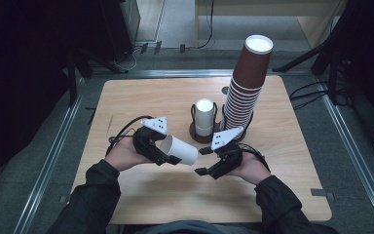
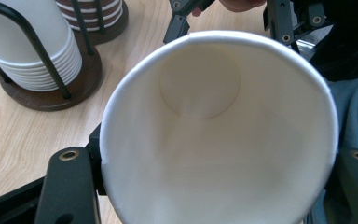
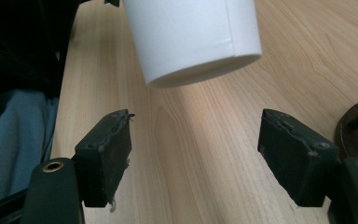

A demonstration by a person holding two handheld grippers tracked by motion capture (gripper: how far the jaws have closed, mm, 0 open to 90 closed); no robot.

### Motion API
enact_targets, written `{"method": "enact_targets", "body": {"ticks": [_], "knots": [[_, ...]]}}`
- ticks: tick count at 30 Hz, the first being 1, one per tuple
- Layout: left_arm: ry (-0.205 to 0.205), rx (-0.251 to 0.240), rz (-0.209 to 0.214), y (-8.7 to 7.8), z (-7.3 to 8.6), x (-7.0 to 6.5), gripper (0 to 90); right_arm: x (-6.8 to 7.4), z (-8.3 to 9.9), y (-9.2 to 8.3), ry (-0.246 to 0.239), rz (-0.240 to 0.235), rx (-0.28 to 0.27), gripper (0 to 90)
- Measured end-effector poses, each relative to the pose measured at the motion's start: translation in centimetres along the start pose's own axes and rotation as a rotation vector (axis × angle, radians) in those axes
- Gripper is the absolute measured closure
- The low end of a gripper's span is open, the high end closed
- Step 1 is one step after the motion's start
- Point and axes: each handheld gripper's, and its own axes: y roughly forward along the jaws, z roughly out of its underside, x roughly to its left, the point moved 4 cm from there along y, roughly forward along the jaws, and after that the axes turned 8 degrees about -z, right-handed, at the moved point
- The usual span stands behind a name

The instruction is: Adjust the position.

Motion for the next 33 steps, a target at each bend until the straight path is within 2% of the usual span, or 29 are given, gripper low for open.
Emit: {"method": "enact_targets", "body": {"ticks": [5, 10, 13, 18, 23, 27, 33], "knots": [[0.007, 0.029, -0.021, 0.1, 0.1, 0.1, 30.5, -0.1, 0.0, 0.0, -0.002, 0.009, 0.004, 26.6], [0.017, 0.059, -0.023, 0.4, 0.0, 0.1, 30.4, -0.2, 0.1, 0.1, 0.009, 0.017, 0.024, 26.2], [0.033, 0.091, -0.026, 0.6, 0.0, 0.1, 30.4, -0.2, 0.2, 0.2, 0.001, 0.024, 0.031, 26.0], [0.037, 0.15, -0.033, 1.3, 0.2, 0.1, 30.4, -0.3, 0.2, 0.5, 0.002, 0.031, 0.047, 25.2], [0.037, 0.171, -0.026, 1.8, 0.0, 0.1, 30.4, -0.2, 0.2, 0.7, 0.005, 0.028, 0.057, 24.7], [0.068, 0.234, -0.053, 2.7, -0.2, 0.1, 30.4, -0.3, 0.2, 1.0, -0.008, 0.03, 0.065, 24.5], [0.09, 0.255, -0.039, 3.4, -0.7, -0.3, 30.4, -0.2, 0.3, 1.5, -0.014, 0.029, 0.081, 24.2]]}}
